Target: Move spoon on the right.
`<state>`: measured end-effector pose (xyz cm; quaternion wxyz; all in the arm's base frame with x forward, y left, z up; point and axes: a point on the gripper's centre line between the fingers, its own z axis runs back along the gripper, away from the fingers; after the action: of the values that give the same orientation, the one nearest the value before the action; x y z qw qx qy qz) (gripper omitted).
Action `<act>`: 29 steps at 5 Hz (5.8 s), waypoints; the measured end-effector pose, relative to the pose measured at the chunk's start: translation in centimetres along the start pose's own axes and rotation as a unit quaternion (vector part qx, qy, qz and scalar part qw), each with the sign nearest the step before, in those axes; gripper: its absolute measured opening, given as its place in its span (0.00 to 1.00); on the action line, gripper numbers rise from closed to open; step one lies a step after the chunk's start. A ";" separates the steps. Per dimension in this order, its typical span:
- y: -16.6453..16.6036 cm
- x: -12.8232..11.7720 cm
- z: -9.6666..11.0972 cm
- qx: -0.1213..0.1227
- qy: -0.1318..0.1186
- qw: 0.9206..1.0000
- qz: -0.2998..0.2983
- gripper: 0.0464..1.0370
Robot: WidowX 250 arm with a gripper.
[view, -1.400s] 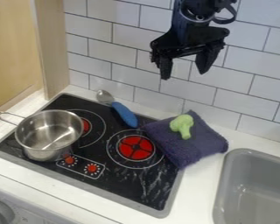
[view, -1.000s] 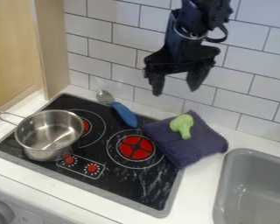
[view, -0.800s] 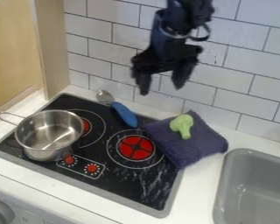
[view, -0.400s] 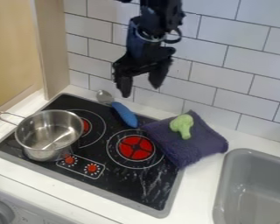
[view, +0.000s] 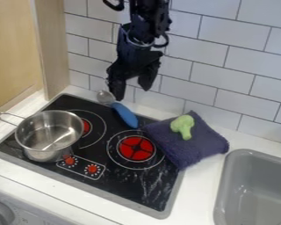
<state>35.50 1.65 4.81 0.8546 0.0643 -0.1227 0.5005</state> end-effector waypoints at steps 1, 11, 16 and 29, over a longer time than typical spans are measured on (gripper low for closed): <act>-0.2 -0.1 -1.1 0.018 0.005 1.000 0.001 0.96; 1.1 0.2 -4.6 0.071 0.033 0.997 -0.017 0.35; 2.8 -2.4 4.6 -0.011 -0.015 0.998 0.063 0.35; 6.7 -15.3 -0.2 0.000 0.007 0.993 0.116 0.96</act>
<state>22.52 -7.85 0.32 0.7916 0.0463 -0.1228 0.5968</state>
